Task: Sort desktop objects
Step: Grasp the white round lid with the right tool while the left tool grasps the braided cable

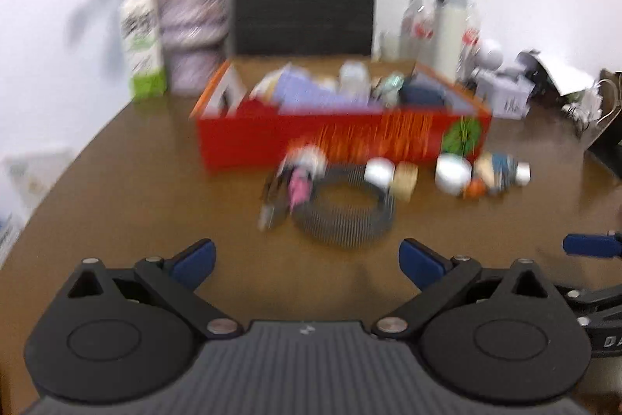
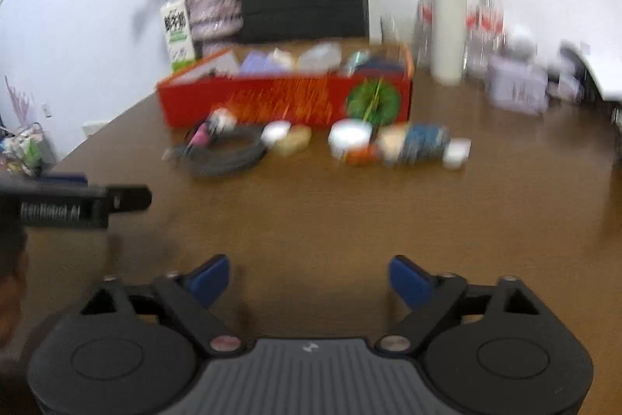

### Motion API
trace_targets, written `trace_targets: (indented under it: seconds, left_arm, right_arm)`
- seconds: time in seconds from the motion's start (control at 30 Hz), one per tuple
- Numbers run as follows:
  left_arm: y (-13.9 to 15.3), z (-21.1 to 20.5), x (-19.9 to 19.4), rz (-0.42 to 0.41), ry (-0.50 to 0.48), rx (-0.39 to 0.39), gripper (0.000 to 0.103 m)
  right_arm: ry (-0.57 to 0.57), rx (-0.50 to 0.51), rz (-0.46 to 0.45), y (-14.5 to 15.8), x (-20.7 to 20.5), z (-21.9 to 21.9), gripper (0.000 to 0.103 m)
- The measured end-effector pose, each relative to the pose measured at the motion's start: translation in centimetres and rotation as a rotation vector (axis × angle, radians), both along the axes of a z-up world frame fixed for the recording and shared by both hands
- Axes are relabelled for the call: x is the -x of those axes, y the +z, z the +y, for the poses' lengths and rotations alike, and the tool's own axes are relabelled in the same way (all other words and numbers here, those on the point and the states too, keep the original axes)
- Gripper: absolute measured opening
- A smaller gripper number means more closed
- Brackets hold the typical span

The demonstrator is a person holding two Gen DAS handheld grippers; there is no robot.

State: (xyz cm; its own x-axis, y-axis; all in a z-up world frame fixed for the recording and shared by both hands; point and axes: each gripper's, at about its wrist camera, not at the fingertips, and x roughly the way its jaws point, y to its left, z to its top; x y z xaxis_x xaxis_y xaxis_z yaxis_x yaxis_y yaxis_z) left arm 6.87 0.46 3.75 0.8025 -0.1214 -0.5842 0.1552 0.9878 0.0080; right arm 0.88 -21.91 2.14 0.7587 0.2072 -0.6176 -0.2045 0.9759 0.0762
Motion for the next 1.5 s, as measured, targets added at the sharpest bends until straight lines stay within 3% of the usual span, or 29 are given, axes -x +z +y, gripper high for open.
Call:
trace_targets:
  seconds: [0.07,0.1,0.13,0.17,0.23,0.37,0.47,0.57,0.63,0.73,0.83,0.9,1.03,1.27,1.5]
  left_arm:
    - [-0.2,-0.4,-3.3,0.036,-0.025,-0.021,0.09]
    - [-0.6,-0.7,-5.0,0.063,-0.032,-0.039,0.082]
    - [-1.1,-0.8,-6.2,0.082,-0.035,-0.051,0.066]
    - [-1.6,-0.7,-7.4,0.107,-0.034,-0.056,0.056]
    - [-2.5,-0.7,-8.7,0.137,-0.046,-0.04,0.046]
    - [-3.5,-0.5,-9.0,0.091,-0.072,-0.022,0.046]
    - [-3.6,-0.4,-9.2,0.07,-0.05,-0.019,0.028]
    - [-3.2,-0.3,-8.6,0.089,-0.046,-0.011,0.023]
    - [-2.8,-0.5,-7.6,0.095,-0.069,-0.009,0.022]
    - [-1.5,-1.0,-5.6,0.042,-0.086,0.007,0.019]
    - [0.5,-1.0,-3.0,-0.004,-0.084,0.041,0.018]
    - [1.6,-0.6,-0.8,-0.03,-0.09,0.076,0.018]
    - [2.5,0.0,4.8,-0.063,-0.065,0.121,0.018]
    - [0.7,-1.0,12.9,-0.028,-0.052,0.136,0.018]
    - [-0.5,-1.0,18.0,0.0,-0.028,0.112,0.018]
  right_arm:
    - [0.009,0.004,-0.046,1.2,-2.4,-0.4,0.085]
    - [0.015,-0.001,-0.043,1.5,-3.7,-0.6,0.078]
    - [0.015,-0.011,-0.032,1.8,-5.3,-0.8,0.066]
    - [0.023,-0.023,-0.024,2.0,-6.7,-1.0,0.062]
    - [0.053,-0.039,-0.01,2.1,-9.1,-1.0,0.06]
    - [0.134,0.018,-0.026,1.5,-13.2,1.2,0.057]
    - [0.074,0.12,0.014,0.2,-16.1,2.5,0.056]
    - [0.062,0.082,0.053,-1.1,-17.0,2.1,0.055]
    - [0.065,0.069,0.047,-1.0,-16.6,1.7,0.039]
    - [0.033,0.061,0.042,-0.5,-16.1,1.5,0.039]
    - [0.012,0.078,-0.048,2.0,-14.1,1.4,0.039]
    - [0.029,0.035,-0.103,4.3,-12.1,1.0,0.039]
    - [0.075,-0.004,-0.12,6.2,-7.0,0.0,0.039]
    - [0.122,0.054,-0.13,4.1,3.4,1.3,0.039]
    - [0.102,-0.005,-0.086,2.4,10.9,1.1,0.039]
